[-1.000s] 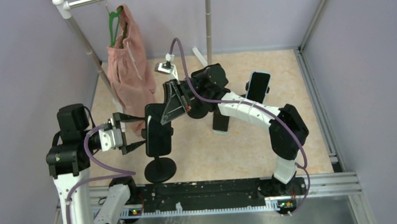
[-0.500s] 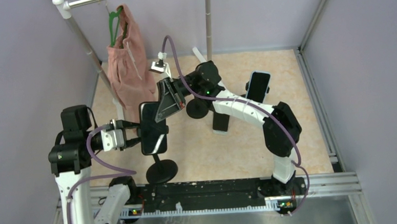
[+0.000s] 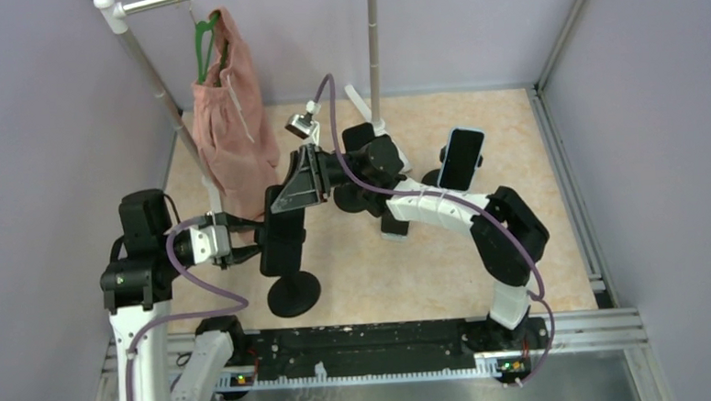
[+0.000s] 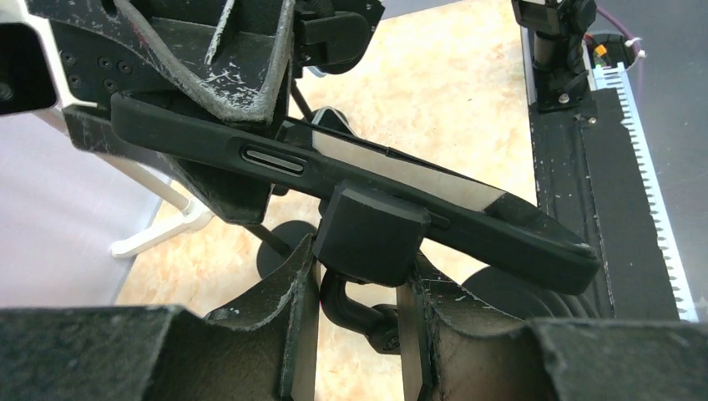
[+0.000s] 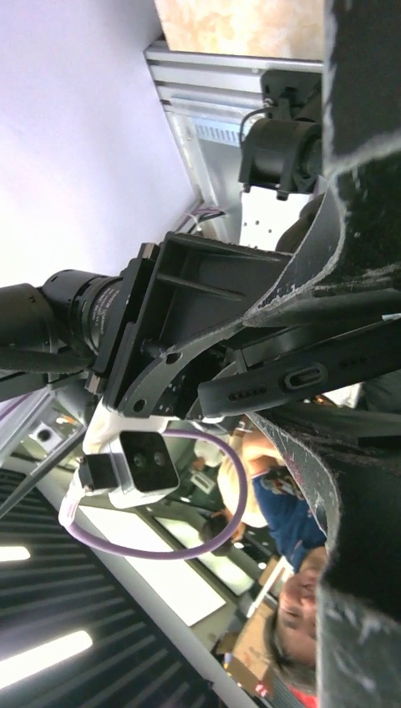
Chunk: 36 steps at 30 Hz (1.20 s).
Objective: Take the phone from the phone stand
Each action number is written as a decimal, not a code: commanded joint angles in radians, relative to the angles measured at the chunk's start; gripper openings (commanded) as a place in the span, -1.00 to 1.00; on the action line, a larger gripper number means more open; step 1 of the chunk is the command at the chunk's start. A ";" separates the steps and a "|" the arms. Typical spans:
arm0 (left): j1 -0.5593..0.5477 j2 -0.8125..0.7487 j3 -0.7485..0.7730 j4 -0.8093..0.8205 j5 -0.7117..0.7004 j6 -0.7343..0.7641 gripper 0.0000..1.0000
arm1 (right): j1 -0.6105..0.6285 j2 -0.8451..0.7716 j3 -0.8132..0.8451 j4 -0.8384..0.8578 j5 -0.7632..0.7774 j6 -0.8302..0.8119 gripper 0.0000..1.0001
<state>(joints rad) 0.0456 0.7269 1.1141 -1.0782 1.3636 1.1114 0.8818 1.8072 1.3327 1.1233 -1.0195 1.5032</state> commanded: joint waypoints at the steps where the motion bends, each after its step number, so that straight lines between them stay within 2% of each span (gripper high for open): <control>1: -0.004 -0.048 -0.023 0.283 0.049 -0.228 -1.00 | 0.040 -0.110 -0.056 0.091 0.119 -0.034 -0.29; 5: -0.003 -0.081 -0.074 0.445 0.055 -0.397 -1.00 | 0.046 -0.085 -0.096 0.273 0.182 0.072 -0.51; 6: -0.004 -0.082 -0.077 0.465 0.051 -0.425 -1.00 | 0.052 -0.074 -0.095 0.298 0.187 0.087 -0.48; 7: -0.004 -0.080 -0.076 0.484 0.050 -0.449 -1.00 | 0.061 -0.064 -0.089 0.313 0.188 0.097 -0.37; 11: -0.004 -0.069 -0.063 0.501 0.049 -0.509 -1.00 | 0.072 -0.064 -0.083 0.288 0.215 0.071 -0.15; 16: -0.004 -0.087 -0.098 0.643 -0.008 -0.648 -1.00 | 0.073 -0.104 -0.105 0.256 0.245 0.037 0.01; 18: -0.005 -0.100 -0.128 0.720 -0.017 -0.724 -1.00 | 0.076 -0.124 -0.123 0.244 0.263 0.023 0.01; 19: -0.004 -0.106 -0.136 0.729 -0.013 -0.729 -1.00 | 0.077 -0.129 -0.125 0.230 0.273 0.014 -0.09; 22: -0.004 -0.114 -0.148 0.729 0.001 -0.725 -1.00 | 0.077 -0.134 -0.118 0.199 0.295 0.008 -0.85; 23: -0.004 -0.115 -0.149 0.715 0.001 -0.708 -1.00 | 0.078 -0.133 -0.110 0.181 0.293 0.011 -1.00; 30: -0.004 -0.117 -0.105 0.446 0.005 -0.374 -1.00 | 0.072 -0.158 -0.046 0.019 0.224 -0.020 -1.00; 32: -0.005 -0.104 -0.104 0.440 -0.021 -0.381 -1.00 | 0.074 -0.153 -0.030 0.030 0.203 -0.010 -1.00; 36: -0.003 -0.072 -0.115 0.478 -0.059 -0.471 -1.00 | 0.072 -0.141 -0.010 0.155 0.167 0.068 -1.00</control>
<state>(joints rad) 0.0349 0.6262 0.9840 -0.6022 1.3563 0.6395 0.9508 1.7256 1.2335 1.1175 -0.8120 1.4681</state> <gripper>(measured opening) 0.388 0.118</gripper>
